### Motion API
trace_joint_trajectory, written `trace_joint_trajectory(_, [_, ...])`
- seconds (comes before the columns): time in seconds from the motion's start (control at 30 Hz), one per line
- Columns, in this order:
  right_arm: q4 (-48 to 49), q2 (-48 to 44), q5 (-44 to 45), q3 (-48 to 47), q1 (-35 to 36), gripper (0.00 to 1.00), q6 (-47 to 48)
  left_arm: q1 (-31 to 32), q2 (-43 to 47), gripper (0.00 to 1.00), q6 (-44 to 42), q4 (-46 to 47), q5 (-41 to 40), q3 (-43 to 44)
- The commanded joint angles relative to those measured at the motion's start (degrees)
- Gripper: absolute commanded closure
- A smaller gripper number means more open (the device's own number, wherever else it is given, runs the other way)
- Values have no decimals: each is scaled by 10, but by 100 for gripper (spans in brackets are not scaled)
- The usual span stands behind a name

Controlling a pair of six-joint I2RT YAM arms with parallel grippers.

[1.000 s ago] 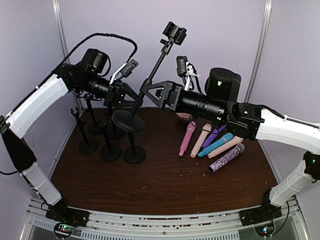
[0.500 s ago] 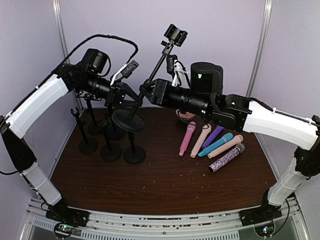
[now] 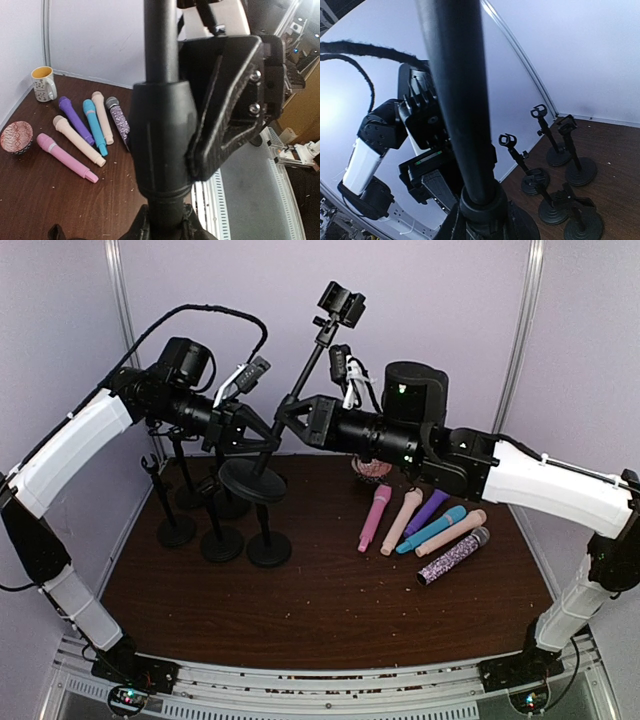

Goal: Remove the microphone from the stand
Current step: Unscrew the knob on the stand of the microphone stand.

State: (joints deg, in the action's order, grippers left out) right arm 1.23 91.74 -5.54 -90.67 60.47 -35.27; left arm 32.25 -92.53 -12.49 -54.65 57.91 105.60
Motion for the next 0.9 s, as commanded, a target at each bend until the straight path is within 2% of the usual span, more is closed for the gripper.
trace_joint_trajectory(0.0, [183, -31, -168, 44, -10, 83, -29, 8, 24, 100, -14, 37, 146, -7])
trace_joint_trajectory(0.3, [365, -39, -333, 86, -9, 85, -68, 8, 18, 100, 1, 35, 240, -20])
trace_joint_trajectory(0.6, [658, 7, -476, 76, -9, 84, -252, 23, 10, 100, 22, 35, 309, -35])
trace_joint_trajectory(0.77, [680, 20, -499, 71, -8, 81, -281, 25, 9, 100, 28, 35, 326, -34])
trace_joint_trajectory(0.87, [680, 23, -509, 70, -9, 75, -283, 25, 7, 100, 31, 36, 329, -32])
